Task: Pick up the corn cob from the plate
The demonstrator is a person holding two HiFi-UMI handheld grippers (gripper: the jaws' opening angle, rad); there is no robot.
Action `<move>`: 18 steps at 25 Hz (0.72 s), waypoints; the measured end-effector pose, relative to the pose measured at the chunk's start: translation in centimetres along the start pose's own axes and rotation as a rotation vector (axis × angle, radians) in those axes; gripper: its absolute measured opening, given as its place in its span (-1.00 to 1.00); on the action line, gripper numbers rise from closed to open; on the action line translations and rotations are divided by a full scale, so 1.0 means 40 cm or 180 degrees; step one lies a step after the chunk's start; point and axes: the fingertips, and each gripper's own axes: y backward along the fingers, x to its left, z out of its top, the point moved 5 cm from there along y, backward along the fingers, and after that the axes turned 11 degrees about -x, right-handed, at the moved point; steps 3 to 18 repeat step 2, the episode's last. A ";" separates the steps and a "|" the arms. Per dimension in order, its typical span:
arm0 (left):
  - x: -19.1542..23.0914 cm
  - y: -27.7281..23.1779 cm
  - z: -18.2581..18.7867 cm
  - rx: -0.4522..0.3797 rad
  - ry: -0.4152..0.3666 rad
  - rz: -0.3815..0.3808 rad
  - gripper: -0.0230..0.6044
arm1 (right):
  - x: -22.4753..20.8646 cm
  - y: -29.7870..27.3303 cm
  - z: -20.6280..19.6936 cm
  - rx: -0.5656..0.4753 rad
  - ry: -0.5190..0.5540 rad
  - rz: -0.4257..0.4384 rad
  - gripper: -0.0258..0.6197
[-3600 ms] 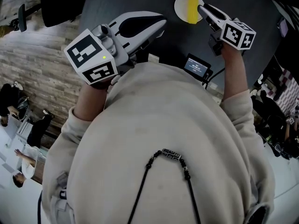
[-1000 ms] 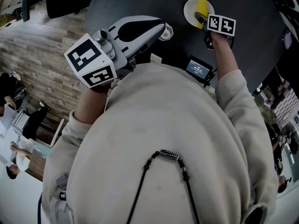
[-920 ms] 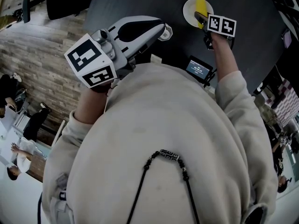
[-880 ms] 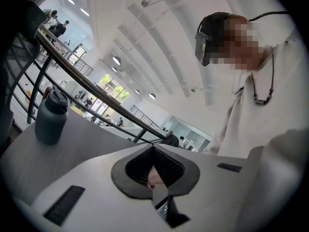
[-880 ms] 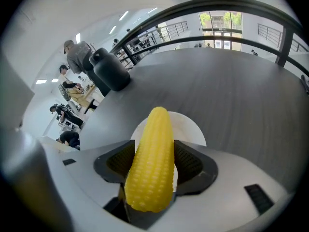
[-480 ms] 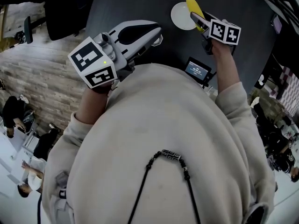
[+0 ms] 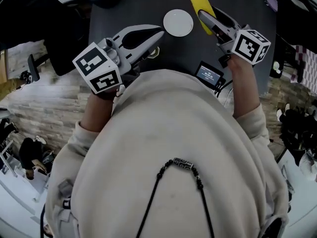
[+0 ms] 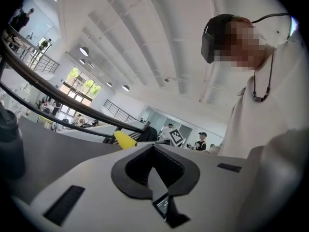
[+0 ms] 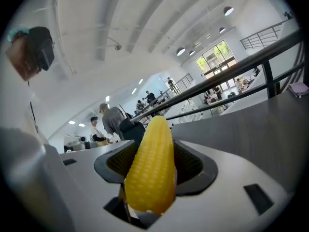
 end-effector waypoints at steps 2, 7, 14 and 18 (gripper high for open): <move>-0.008 -0.010 0.004 0.0010 -0.0013 -0.0050 -0.92 | 0.046 0.023 0.036 -0.0151 -0.0067 0.0119 -0.11; -0.008 -0.010 0.004 0.0010 -0.0013 -0.0050 -0.92 | 0.046 0.023 0.036 -0.0151 -0.0067 0.0119 -0.11; -0.008 -0.010 0.004 0.0010 -0.0013 -0.0050 -0.92 | 0.046 0.023 0.036 -0.0151 -0.0067 0.0119 -0.11; -0.008 -0.010 0.004 0.0010 -0.0013 -0.0050 -0.92 | 0.046 0.023 0.036 -0.0151 -0.0067 0.0119 -0.11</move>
